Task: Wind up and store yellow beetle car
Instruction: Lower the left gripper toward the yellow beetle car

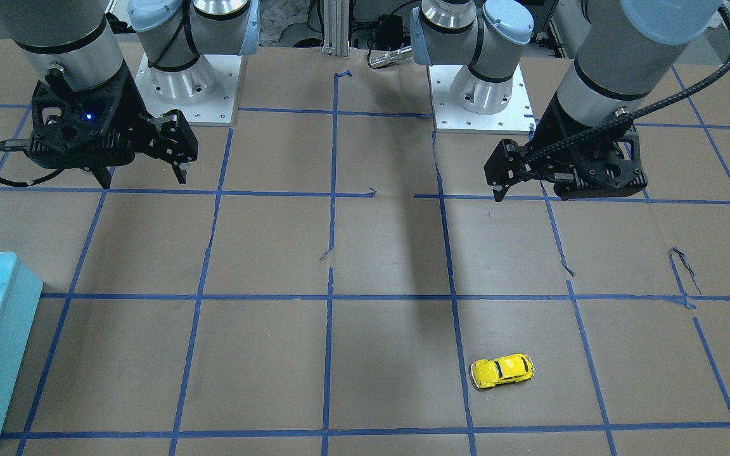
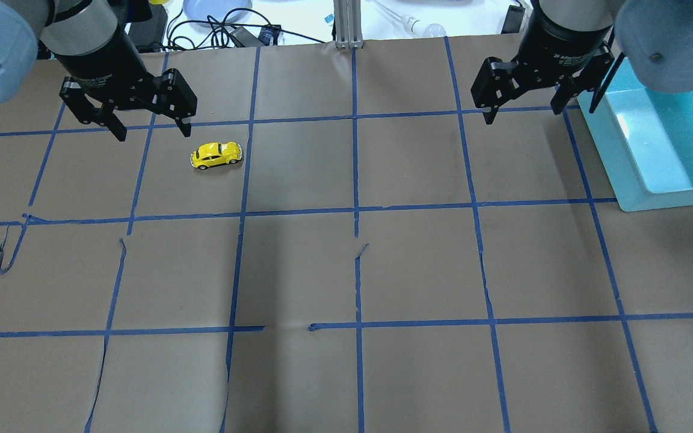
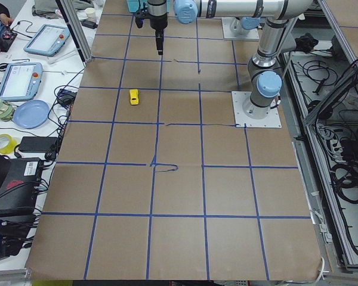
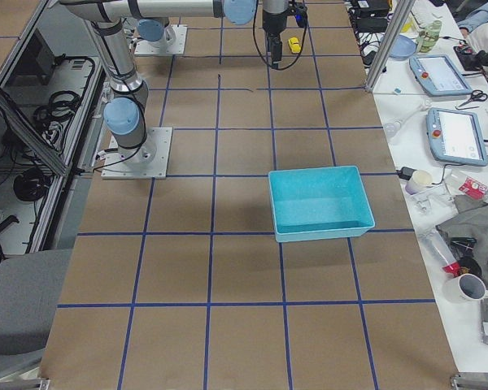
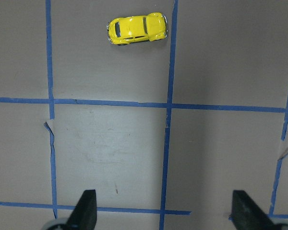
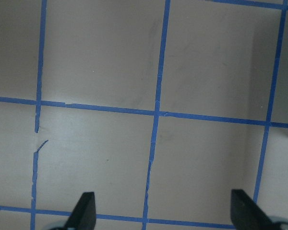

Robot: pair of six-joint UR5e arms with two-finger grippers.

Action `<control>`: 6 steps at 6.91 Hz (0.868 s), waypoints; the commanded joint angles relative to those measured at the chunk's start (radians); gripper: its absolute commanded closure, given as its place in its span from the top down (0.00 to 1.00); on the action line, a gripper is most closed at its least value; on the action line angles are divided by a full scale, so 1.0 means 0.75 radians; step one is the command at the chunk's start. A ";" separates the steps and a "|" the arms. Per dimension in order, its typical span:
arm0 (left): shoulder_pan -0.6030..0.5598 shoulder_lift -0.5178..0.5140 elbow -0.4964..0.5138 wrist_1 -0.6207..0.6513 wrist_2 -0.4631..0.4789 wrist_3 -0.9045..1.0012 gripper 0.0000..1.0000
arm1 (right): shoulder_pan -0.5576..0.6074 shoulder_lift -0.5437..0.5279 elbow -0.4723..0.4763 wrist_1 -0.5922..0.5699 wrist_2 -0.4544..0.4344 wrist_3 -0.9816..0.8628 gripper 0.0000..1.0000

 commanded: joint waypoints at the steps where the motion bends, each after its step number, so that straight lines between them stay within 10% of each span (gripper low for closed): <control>1: 0.001 -0.001 -0.004 0.001 -0.005 -0.001 1.00 | 0.000 0.000 0.000 0.002 0.001 0.000 1.00; 4: 0.007 -0.068 -0.048 0.233 0.007 -0.044 1.00 | 0.000 0.000 0.000 0.002 0.001 0.000 1.00; 6: 0.026 -0.125 -0.083 0.357 0.008 -0.496 1.00 | 0.000 0.000 0.000 0.002 0.001 0.002 1.00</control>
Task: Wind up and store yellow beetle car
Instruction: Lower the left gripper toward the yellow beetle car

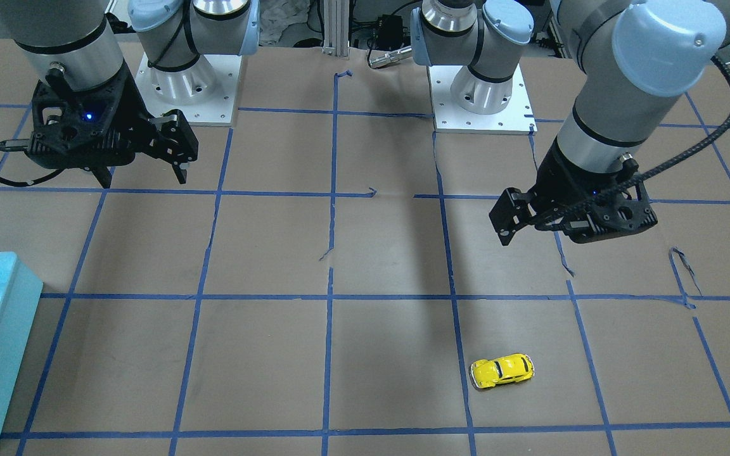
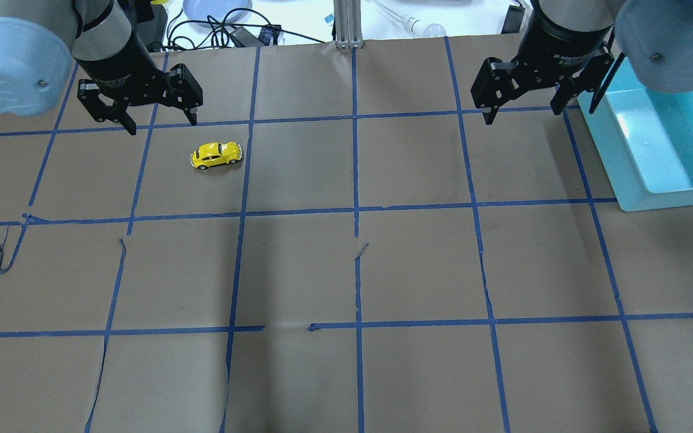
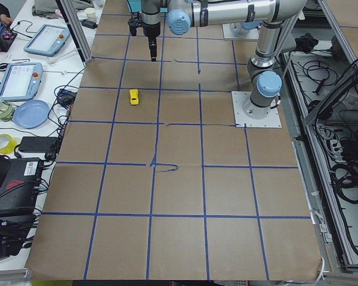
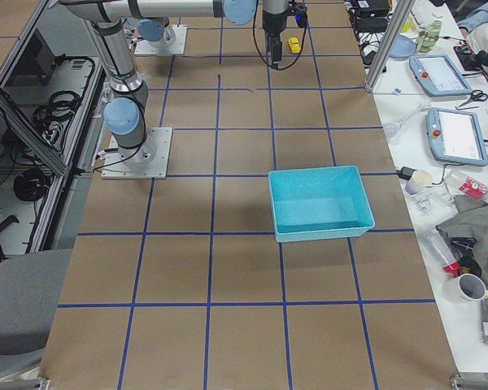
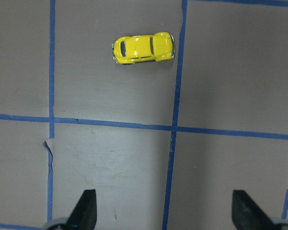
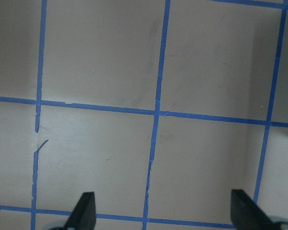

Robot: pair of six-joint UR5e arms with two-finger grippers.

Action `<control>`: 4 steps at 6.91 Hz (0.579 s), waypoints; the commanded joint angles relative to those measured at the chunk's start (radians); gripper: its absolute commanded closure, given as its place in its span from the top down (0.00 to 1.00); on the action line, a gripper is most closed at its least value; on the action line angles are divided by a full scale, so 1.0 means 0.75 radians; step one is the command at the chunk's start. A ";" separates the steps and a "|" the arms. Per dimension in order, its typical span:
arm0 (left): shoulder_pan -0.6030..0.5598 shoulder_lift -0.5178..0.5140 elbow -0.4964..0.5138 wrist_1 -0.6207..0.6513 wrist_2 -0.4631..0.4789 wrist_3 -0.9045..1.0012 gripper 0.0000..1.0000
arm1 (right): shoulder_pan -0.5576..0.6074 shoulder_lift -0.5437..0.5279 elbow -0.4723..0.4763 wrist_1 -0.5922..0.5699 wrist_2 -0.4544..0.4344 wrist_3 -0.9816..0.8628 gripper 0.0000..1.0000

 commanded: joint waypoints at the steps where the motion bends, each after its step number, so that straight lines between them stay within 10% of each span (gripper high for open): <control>1: 0.007 -0.066 -0.047 0.198 0.001 -0.316 1.00 | 0.000 0.000 0.000 0.000 0.000 -0.001 1.00; 2: 0.007 -0.102 -0.064 0.471 0.007 -0.372 1.00 | -0.004 0.002 0.002 -0.004 -0.002 0.017 1.00; 4: 0.017 -0.200 -0.160 0.492 0.015 -0.952 1.00 | -0.010 0.002 0.002 -0.016 -0.004 0.017 1.00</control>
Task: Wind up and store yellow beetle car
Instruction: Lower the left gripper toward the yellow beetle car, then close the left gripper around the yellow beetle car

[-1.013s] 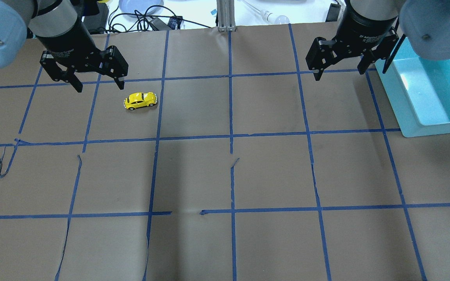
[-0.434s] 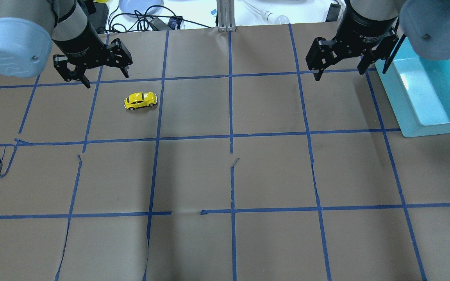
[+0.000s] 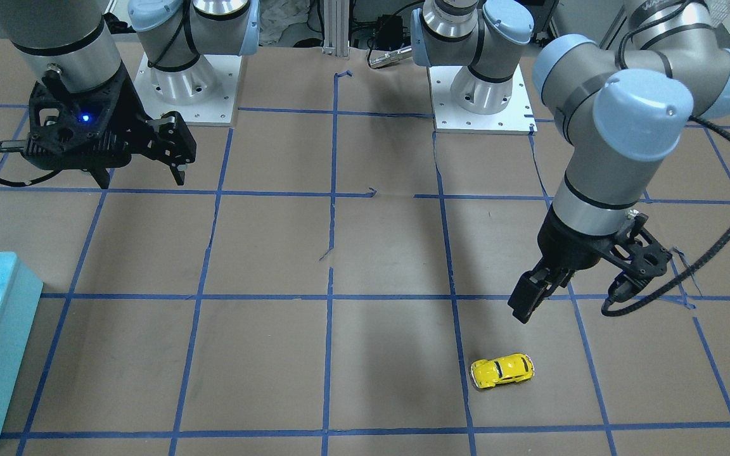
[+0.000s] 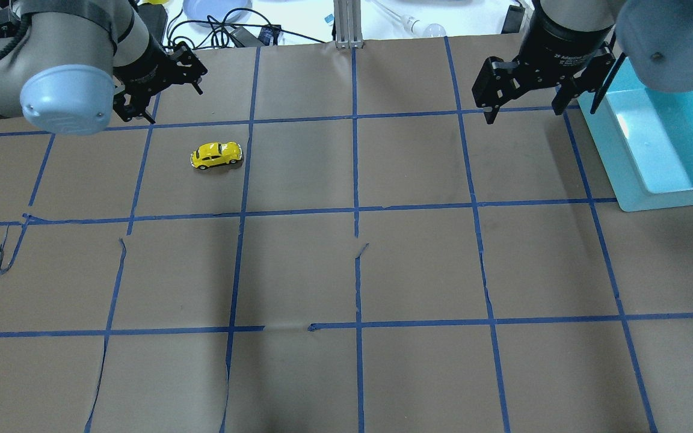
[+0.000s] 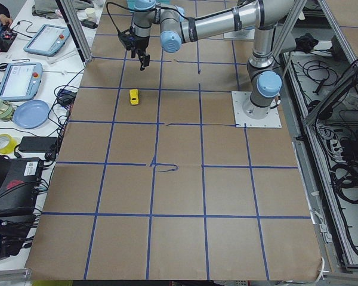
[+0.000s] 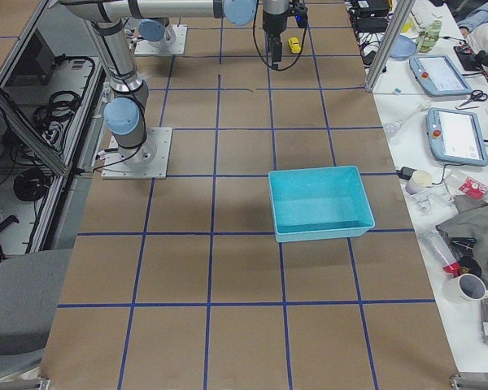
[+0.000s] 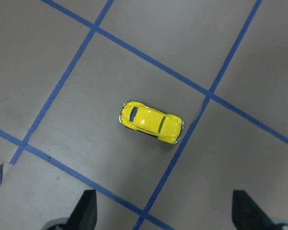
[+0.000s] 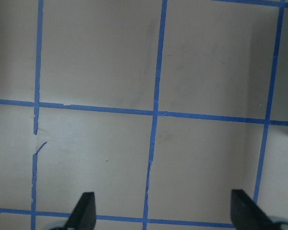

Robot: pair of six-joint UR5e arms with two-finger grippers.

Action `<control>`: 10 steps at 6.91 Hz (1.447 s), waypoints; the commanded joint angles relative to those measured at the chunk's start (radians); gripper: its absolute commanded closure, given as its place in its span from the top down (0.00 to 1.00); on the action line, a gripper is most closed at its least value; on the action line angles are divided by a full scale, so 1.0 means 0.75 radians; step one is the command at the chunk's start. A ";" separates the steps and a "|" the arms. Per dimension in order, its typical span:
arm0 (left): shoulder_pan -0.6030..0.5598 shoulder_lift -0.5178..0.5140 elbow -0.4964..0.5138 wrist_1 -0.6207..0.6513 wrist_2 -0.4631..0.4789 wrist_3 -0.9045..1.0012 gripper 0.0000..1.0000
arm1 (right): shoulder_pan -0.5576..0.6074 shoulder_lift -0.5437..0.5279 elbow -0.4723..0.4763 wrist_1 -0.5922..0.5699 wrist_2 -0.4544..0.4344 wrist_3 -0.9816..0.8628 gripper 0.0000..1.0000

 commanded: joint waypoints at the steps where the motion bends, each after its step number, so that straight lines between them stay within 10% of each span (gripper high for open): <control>1: 0.007 -0.124 -0.072 0.049 -0.012 -0.445 1.00 | -0.011 0.000 0.000 -0.009 -0.002 0.002 1.00; 5: 0.009 -0.380 0.121 0.052 -0.014 -0.987 1.00 | -0.013 0.000 0.000 0.001 -0.002 0.000 1.00; 10: 0.079 -0.474 0.163 0.047 -0.014 -1.076 1.00 | -0.013 0.000 0.002 0.005 0.000 -0.006 1.00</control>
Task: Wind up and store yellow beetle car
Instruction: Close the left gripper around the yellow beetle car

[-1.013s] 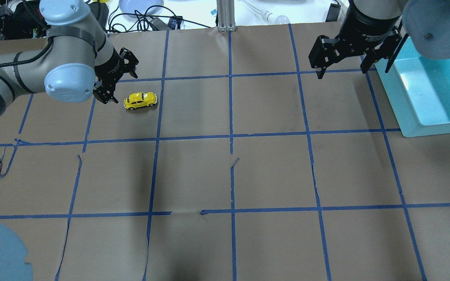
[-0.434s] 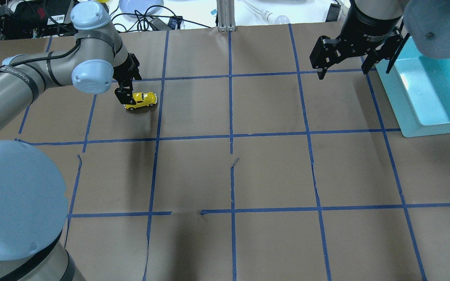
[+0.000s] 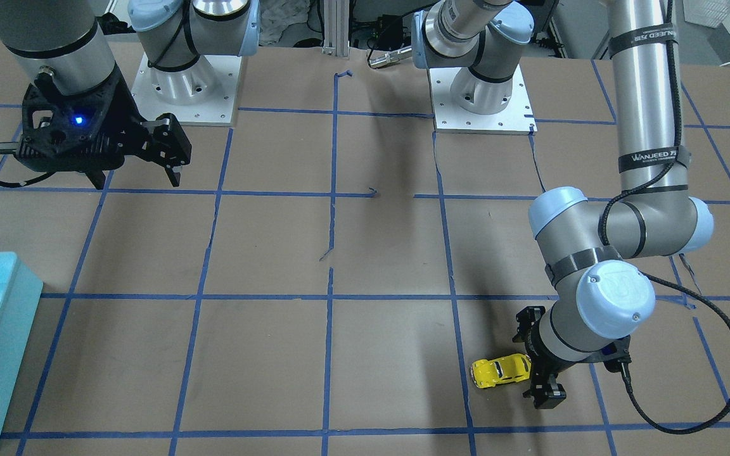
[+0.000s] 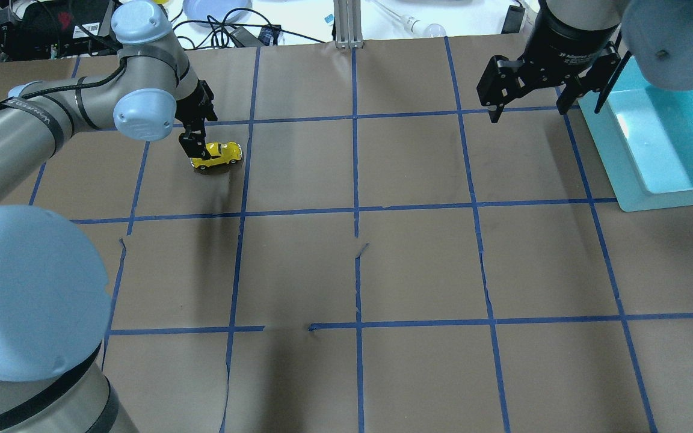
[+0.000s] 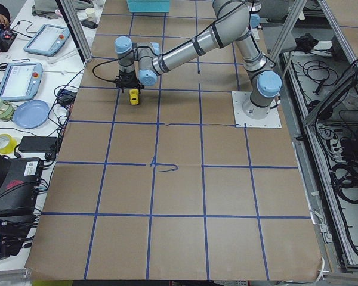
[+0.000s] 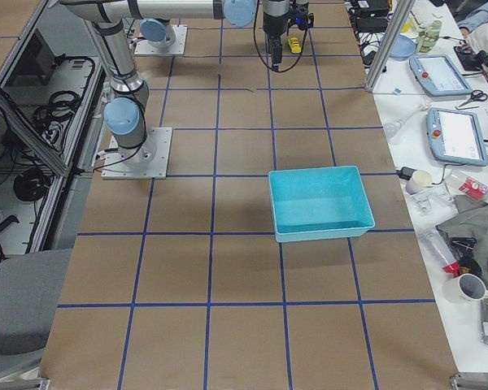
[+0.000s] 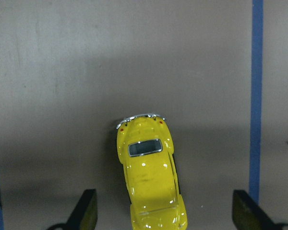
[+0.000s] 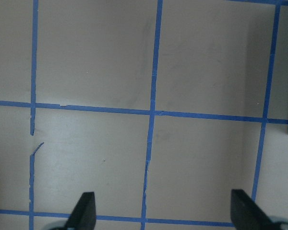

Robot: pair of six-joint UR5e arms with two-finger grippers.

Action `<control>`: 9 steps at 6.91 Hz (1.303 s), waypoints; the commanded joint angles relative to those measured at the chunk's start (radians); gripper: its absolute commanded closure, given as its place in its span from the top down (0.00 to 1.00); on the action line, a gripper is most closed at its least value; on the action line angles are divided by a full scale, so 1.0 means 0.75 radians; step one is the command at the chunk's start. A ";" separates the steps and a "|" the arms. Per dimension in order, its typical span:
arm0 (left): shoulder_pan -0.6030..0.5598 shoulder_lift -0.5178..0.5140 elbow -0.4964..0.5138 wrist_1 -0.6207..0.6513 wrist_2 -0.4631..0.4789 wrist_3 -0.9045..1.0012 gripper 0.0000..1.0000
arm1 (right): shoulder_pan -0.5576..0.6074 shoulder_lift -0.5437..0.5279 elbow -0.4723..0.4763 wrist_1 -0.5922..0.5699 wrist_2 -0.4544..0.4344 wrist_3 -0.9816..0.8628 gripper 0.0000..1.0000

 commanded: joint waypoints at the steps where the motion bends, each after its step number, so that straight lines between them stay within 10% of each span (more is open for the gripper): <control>1: 0.014 -0.029 -0.005 -0.009 -0.020 -0.101 1.00 | 0.000 0.000 0.000 0.002 -0.002 -0.009 1.00; 5: 0.014 -0.040 -0.016 -0.021 -0.151 -0.155 1.00 | 0.000 0.000 0.000 0.000 -0.004 -0.013 1.00; 7: 0.014 -0.040 -0.014 -0.021 -0.151 -0.139 0.08 | 0.000 0.000 0.000 0.000 -0.004 -0.015 1.00; 9: 0.014 -0.034 -0.002 -0.019 -0.151 -0.139 0.00 | 0.000 0.000 -0.002 0.000 -0.004 -0.015 1.00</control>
